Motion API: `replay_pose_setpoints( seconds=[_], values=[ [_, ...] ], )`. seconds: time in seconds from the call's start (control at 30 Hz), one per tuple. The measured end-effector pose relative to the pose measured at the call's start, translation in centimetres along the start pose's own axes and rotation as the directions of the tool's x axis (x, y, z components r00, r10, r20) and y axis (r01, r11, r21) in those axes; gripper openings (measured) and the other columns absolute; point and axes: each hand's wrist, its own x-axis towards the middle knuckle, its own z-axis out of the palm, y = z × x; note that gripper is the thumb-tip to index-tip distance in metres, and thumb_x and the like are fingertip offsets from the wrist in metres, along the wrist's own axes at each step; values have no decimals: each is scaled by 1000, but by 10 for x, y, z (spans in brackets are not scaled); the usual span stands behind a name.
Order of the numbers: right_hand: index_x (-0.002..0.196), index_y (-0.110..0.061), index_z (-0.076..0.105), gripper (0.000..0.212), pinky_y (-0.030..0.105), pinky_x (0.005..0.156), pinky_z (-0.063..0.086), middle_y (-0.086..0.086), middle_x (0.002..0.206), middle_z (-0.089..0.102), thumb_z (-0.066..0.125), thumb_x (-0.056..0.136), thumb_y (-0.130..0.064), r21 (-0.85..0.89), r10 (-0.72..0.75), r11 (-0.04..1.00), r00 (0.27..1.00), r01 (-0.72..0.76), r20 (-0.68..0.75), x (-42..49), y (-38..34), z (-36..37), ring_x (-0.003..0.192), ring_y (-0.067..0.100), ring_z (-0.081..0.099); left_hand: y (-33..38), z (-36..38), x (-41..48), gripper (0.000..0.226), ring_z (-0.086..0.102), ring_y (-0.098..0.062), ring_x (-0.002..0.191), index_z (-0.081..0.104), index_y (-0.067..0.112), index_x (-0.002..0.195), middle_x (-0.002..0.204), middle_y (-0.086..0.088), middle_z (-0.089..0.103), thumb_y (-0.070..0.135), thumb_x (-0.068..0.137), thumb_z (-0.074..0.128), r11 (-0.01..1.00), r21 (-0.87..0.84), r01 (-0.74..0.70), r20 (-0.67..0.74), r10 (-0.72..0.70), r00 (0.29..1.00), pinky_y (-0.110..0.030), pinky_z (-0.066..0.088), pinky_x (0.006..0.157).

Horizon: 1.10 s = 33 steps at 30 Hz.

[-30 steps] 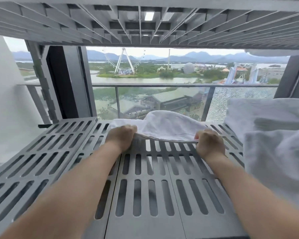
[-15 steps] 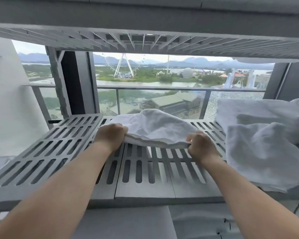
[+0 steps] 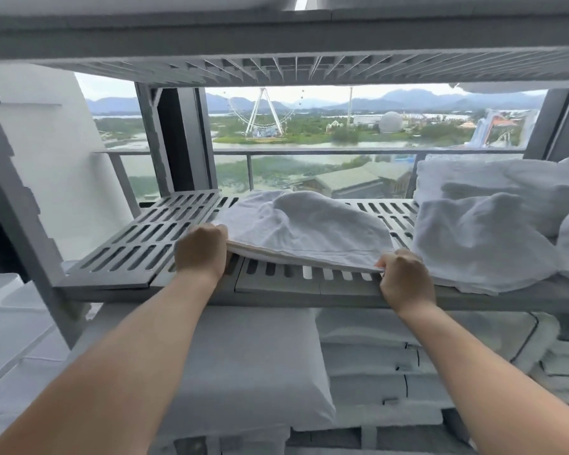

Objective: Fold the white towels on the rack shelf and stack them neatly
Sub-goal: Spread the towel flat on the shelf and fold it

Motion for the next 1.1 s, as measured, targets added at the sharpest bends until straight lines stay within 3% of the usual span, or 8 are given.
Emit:
replay_pose_setpoints(
  seconds=[0.1, 0.27, 0.4, 0.47, 0.7, 0.9, 1.03, 1.1],
  values=[
    [93, -8, 75, 30, 36, 77, 48, 13, 92, 67, 50, 86, 7, 19, -13, 1000, 1000, 13, -5, -7, 1, -6, 96, 32, 59, -7, -7, -8, 26, 58, -25, 68, 59, 8, 82, 76, -8, 59, -16, 81, 49, 999, -36, -15, -36, 13, 999, -35, 51, 57],
    [93, -8, 77, 34, 35, 77, 49, 14, 93, 69, 50, 84, 10, 60, 11, 998, 1000, -11, 6, -10, 3, -12, 95, 32, 61, -18, -1, -22, 24, 58, -30, 86, 65, 8, 88, 92, -12, 61, -10, 87, 50, 997, -67, -26, -129, 17, 992, -37, 52, 77],
    [102, -8, 77, 35, 37, 82, 51, 15, 100, 70, 50, 85, 7, 56, 15, 998, 1000, -16, 23, -14, 0, -13, 103, 34, 60, -22, 8, -29, 28, 59, -32, 90, 60, 11, 104, 104, -12, 60, -2, 92, 39, 971, -212, 112, 117, -89, 989, -43, 52, 80],
    [106, -7, 74, 34, 39, 86, 51, 15, 105, 69, 49, 85, 2, 4, -13, 1000, 999, 12, 51, -18, -4, -11, 109, 34, 57, -26, 8, -28, 22, 58, -33, 91, 59, 9, 100, 102, -12, 59, 3, 94, 40, 983, -175, 58, 202, -22, 979, -44, 51, 82],
    [102, -13, 74, 33, 35, 82, 53, 7, 97, 69, 45, 92, 0, -98, -70, 993, 997, 72, 31, -31, 1, -14, 98, 27, 60, -28, -4, -29, 31, 68, -31, 92, 68, 13, 100, 99, -6, 67, -7, 83, 52, 961, 264, -87, 156, 46, 987, -35, 45, 61],
    [85, -10, 68, 24, 34, 78, 48, 8, 88, 66, 45, 87, -5, -119, -113, 986, 993, 117, 41, -35, -1, -14, 91, 28, 58, -18, -9, -27, 34, 64, -31, 105, 65, 13, 109, 118, -7, 63, -6, 85, 50, 969, 217, -120, 383, 29, 923, -36, 50, 73],
    [74, -11, 62, 30, 32, 69, 43, 10, 82, 63, 35, 84, -9, -116, -118, 986, 992, 121, 34, -35, -5, -14, 85, 27, 56, -1, -29, -14, 24, 56, -25, 80, 53, 16, 80, 88, 0, 55, -5, 87, 44, 949, 250, -194, 362, 94, 927, -33, 44, 64],
    [74, -8, 68, 27, 34, 70, 46, 12, 79, 64, 43, 86, -7, -92, -112, 989, 994, 112, 2, -29, -7, -16, 84, 30, 58, 6, -28, -7, 26, 57, -22, 73, 54, 15, 72, 83, 3, 57, -5, 84, 43, 956, 207, -208, 313, 136, 940, -31, 44, 59]
  ],
)
